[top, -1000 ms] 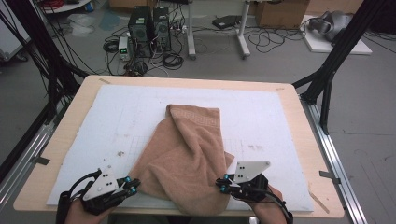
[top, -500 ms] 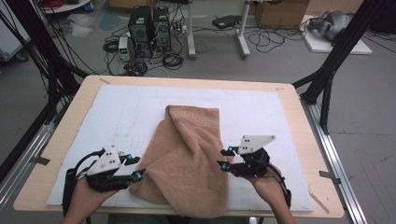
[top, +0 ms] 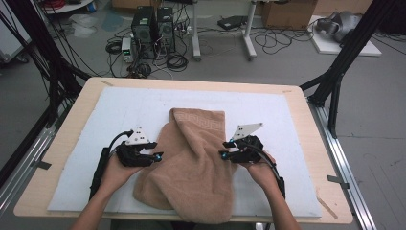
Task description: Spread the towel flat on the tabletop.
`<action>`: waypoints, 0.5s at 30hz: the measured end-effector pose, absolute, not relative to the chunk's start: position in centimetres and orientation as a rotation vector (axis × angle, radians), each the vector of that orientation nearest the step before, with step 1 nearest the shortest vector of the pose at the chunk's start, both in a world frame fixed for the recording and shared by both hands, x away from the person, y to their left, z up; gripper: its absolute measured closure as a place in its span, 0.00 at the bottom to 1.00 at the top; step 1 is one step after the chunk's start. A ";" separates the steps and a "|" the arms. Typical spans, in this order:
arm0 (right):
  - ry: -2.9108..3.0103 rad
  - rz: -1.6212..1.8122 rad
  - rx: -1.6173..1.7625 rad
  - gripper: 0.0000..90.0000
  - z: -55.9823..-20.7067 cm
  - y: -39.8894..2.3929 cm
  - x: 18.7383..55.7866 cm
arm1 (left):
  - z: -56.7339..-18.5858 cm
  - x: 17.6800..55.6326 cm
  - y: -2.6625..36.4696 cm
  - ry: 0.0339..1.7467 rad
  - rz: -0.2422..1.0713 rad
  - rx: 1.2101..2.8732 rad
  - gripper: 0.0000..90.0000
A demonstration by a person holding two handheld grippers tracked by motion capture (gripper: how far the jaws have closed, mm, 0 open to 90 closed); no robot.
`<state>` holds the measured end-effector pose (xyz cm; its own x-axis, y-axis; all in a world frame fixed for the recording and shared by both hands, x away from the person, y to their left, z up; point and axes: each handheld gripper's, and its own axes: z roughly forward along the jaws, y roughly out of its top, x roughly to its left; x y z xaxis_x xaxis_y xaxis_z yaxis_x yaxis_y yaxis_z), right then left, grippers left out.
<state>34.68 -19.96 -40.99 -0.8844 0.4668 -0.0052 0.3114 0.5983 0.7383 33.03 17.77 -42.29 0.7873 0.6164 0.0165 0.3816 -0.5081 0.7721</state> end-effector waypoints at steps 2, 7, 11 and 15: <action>2.642 1.156 0.677 0.66 -41.5 -20.0 34.9 | -42.9 33.6 17.7 0.754 0.360 2.175 0.59; 2.682 1.109 0.694 0.69 -42.2 -19.7 35.3 | -44.1 34.5 17.6 0.793 0.325 2.201 0.59; 2.736 1.104 0.738 0.75 -43.0 -19.5 35.6 | -44.1 34.4 17.5 0.794 0.342 2.213 0.61; 2.756 1.148 0.742 0.86 -43.2 -19.6 35.6 | -44.0 34.2 17.3 0.801 0.345 2.218 0.68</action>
<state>35.55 -19.56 -43.25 -0.8817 0.4558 0.1215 0.4073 0.6055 0.6837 34.22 17.30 -44.03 0.7689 0.6394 0.0018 0.4399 -0.5311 0.7242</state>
